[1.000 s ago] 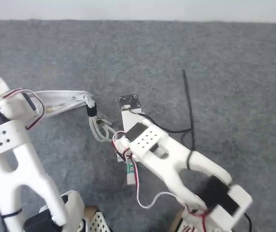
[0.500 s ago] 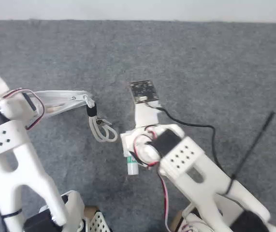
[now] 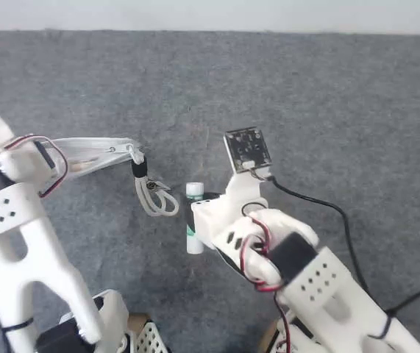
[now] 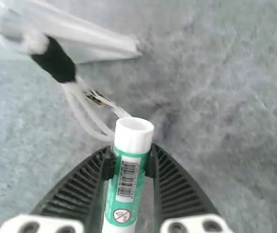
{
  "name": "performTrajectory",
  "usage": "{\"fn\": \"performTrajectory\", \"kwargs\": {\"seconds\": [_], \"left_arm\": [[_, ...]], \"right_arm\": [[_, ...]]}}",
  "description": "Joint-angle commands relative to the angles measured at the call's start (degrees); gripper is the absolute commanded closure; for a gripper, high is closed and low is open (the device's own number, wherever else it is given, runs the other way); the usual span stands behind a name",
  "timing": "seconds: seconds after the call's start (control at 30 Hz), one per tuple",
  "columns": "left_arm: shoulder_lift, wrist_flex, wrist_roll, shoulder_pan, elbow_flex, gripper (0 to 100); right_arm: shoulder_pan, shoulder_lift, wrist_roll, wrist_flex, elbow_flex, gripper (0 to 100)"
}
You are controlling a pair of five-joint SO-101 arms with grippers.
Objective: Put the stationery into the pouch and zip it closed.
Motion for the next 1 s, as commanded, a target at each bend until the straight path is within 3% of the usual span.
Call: {"fn": "performTrajectory", "kwargs": {"seconds": [0.0,0.57,0.77,0.97], "left_arm": [[0.6,-1.4,0.4,-1.0,1.0,99],[0.6,-1.4,0.4,-0.7,1.0,99],[0.6,-1.4,0.4,-0.7,1.1,99],[0.6,-1.4,0.4,-0.7,1.1,99]], "right_arm": [[0.3,-5.8,1.2,-4.0,1.5,99.3],[0.3,-18.8,3.7,-16.4,8.4,99.3],[-0.7,-18.3,11.6,-29.3,8.4,99.3],[-8.4,-18.3,18.1,-43.4,8.4,99.3]]}}
